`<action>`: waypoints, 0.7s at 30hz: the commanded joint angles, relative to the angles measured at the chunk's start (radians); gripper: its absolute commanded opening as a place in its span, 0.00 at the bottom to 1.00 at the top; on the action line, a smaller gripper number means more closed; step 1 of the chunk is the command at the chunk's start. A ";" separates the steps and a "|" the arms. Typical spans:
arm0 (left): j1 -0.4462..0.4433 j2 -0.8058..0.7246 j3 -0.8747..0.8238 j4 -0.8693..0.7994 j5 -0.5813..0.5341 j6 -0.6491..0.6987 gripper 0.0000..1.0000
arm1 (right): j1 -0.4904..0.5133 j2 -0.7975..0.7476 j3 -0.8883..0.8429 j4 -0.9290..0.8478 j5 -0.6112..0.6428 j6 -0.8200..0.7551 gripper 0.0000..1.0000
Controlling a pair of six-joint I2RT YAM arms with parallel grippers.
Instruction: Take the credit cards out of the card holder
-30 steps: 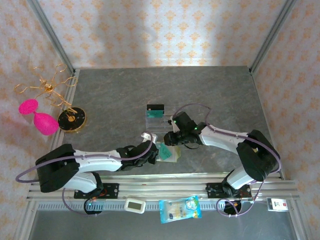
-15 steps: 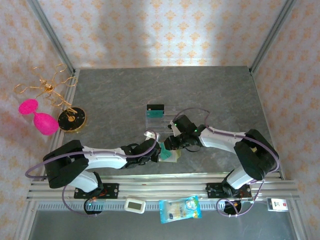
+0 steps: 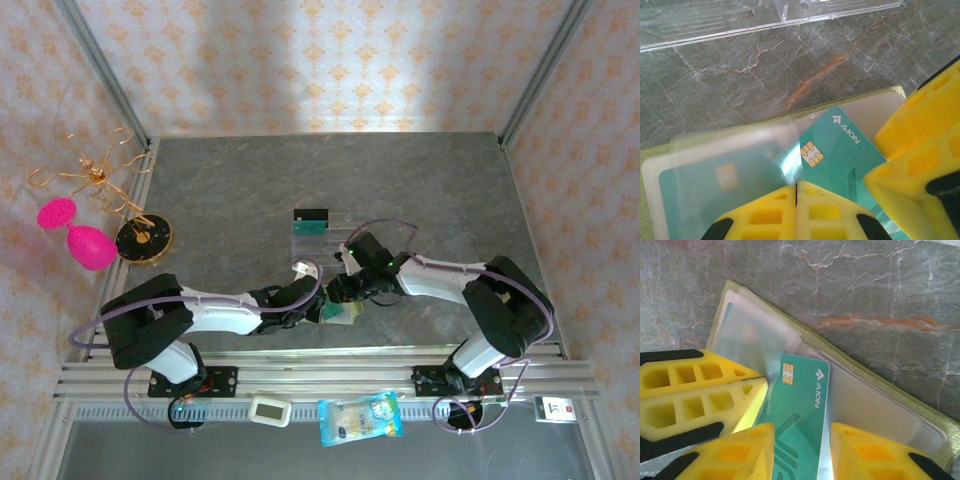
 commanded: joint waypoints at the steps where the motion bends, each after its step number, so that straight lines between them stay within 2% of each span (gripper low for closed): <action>1: 0.007 0.017 -0.017 -0.031 0.014 -0.011 0.00 | -0.001 0.018 -0.020 0.019 -0.016 0.014 0.31; 6: 0.007 0.012 -0.018 -0.033 0.020 -0.013 0.00 | -0.001 0.028 -0.030 0.044 -0.040 0.033 0.20; 9: 0.007 0.004 -0.019 -0.034 0.017 -0.011 0.00 | -0.003 0.013 -0.041 0.053 -0.009 0.050 0.03; 12: 0.007 -0.011 -0.023 -0.036 0.016 -0.014 0.05 | -0.009 -0.041 -0.055 0.066 0.043 0.078 0.00; 16: 0.006 -0.066 -0.024 -0.045 0.017 -0.026 0.21 | -0.023 -0.128 -0.056 0.051 0.111 0.104 0.00; 21: 0.006 -0.258 -0.019 -0.077 -0.018 -0.047 0.46 | -0.029 -0.183 -0.041 0.008 0.151 0.098 0.00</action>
